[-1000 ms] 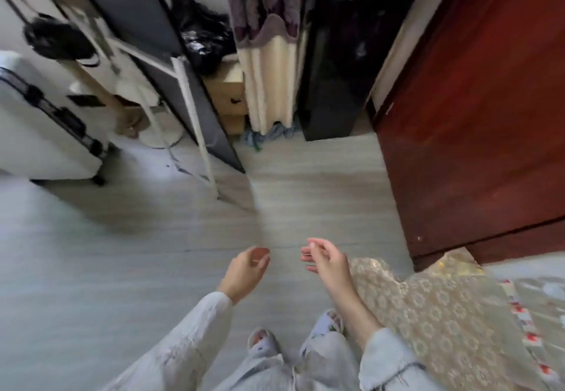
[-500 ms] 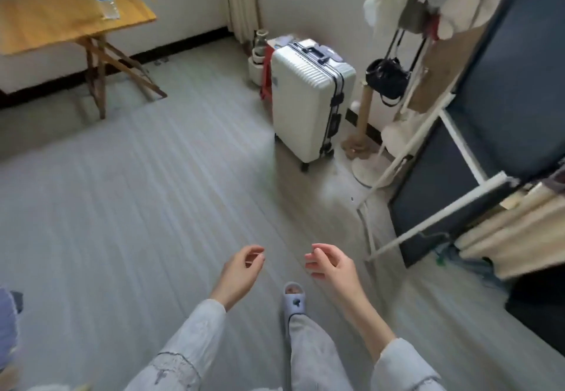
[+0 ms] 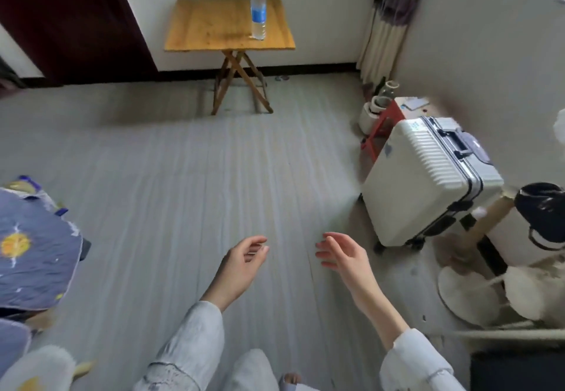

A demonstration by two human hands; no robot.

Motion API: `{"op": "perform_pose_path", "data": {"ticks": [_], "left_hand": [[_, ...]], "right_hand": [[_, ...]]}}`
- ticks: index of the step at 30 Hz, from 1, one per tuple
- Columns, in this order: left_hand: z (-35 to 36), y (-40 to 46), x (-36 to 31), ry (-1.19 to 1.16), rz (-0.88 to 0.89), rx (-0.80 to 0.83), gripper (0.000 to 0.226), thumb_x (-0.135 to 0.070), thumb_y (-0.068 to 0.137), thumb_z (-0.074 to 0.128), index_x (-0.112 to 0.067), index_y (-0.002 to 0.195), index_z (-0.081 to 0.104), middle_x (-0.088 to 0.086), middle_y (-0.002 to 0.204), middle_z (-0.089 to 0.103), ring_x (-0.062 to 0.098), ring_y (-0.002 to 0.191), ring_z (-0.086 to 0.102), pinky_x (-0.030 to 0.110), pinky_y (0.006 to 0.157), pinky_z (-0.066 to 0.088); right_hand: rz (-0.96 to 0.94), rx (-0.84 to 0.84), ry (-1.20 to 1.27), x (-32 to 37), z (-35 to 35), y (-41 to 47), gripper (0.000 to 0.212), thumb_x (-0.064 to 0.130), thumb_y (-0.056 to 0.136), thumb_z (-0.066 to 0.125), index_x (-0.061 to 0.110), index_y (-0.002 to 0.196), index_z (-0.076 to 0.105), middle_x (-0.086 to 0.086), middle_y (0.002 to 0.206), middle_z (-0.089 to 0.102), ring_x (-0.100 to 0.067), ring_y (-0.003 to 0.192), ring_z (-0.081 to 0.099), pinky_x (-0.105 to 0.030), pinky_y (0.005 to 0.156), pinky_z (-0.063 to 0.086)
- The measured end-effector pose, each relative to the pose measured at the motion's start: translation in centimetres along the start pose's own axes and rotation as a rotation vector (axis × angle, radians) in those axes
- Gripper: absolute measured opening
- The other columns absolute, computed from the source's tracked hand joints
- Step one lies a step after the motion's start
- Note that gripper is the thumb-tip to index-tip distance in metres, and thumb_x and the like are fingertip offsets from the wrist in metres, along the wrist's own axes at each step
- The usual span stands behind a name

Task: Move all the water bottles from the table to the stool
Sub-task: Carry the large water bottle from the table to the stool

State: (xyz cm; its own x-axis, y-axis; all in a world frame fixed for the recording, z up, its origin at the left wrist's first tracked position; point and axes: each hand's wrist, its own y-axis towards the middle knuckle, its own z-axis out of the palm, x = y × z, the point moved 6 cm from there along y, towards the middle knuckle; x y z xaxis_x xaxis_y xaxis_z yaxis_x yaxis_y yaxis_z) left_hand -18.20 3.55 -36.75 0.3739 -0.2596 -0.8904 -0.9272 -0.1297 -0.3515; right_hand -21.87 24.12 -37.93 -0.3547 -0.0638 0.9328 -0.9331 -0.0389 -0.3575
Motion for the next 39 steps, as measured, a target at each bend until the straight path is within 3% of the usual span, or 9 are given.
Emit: {"op": "perform_pose_path", "data": {"ticks": [7, 13, 23, 29, 35, 39], "left_hand": [[-5.6, 13.5, 0.5, -0.096, -0.098, -0.147, 0.017, -0.013, 0.090, 0.052, -0.011, 0.106, 0.057, 0.011, 0.103, 0.065, 0.023, 0.090, 0.063, 0.037, 0.088, 0.047], [-11.2, 28.9, -4.5, -0.148, -0.056, -0.159, 0.015, -0.014, 0.090, 0.050, -0.018, 0.103, 0.056, 0.005, 0.100, 0.064, 0.021, 0.090, 0.062, 0.033, 0.077, 0.049], [-16.1, 51.7, -14.6, -0.115, 0.002, -0.082, 0.015, -0.017, 0.090, 0.051, -0.020, 0.103, 0.057, 0.004, 0.100, 0.065, 0.018, 0.092, 0.063, 0.035, 0.085, 0.049], [-17.3, 64.3, -16.4, -0.154, -0.040, -0.132, 0.014, -0.013, 0.091, 0.049, -0.019, 0.101, 0.057, -0.001, 0.094, 0.065, 0.017, 0.088, 0.063, 0.033, 0.079, 0.049], [-19.5, 77.8, -24.0, -0.145, 0.003, -0.204, 0.020, -0.012, 0.092, 0.047, -0.011, 0.109, 0.056, 0.003, 0.097, 0.064, 0.017, 0.088, 0.061, 0.027, 0.074, 0.048], [-20.3, 85.3, -27.9, -0.116, 0.022, -0.183, 0.020, -0.017, 0.092, 0.048, -0.017, 0.111, 0.056, -0.002, 0.100, 0.064, 0.014, 0.095, 0.062, 0.032, 0.086, 0.049]], "right_hand": [[0.031, 0.138, -0.070, 4.0, 6.0, 14.1, 0.015, 0.017, 0.092, 0.048, 0.012, 0.100, 0.059, 0.000, 0.082, 0.068, -0.014, 0.071, 0.066, -0.023, 0.065, 0.052], [0.023, 0.138, -0.095, 10.4, 11.3, 29.6, 0.014, 0.019, 0.092, 0.047, 0.015, 0.099, 0.059, 0.000, 0.085, 0.068, -0.016, 0.075, 0.066, -0.028, 0.070, 0.052], [-0.046, 0.107, -0.082, 22.2, 16.2, 50.5, 0.013, 0.017, 0.092, 0.047, 0.015, 0.099, 0.059, -0.002, 0.083, 0.067, -0.016, 0.073, 0.064, -0.027, 0.069, 0.050], [-0.036, 0.136, -0.113, 25.7, 17.0, 64.6, 0.016, 0.019, 0.093, 0.047, 0.013, 0.101, 0.059, -0.003, 0.086, 0.068, -0.017, 0.075, 0.065, -0.028, 0.071, 0.052], [-0.087, 0.181, -0.118, 33.1, 18.1, 79.1, 0.013, 0.023, 0.092, 0.049, 0.021, 0.095, 0.061, 0.000, 0.085, 0.069, -0.014, 0.075, 0.067, -0.027, 0.070, 0.053], [-0.117, 0.184, -0.141, 37.5, 18.4, 87.0, 0.012, 0.024, 0.092, 0.049, 0.025, 0.092, 0.062, 0.001, 0.085, 0.070, -0.012, 0.075, 0.068, -0.026, 0.070, 0.055]]}}
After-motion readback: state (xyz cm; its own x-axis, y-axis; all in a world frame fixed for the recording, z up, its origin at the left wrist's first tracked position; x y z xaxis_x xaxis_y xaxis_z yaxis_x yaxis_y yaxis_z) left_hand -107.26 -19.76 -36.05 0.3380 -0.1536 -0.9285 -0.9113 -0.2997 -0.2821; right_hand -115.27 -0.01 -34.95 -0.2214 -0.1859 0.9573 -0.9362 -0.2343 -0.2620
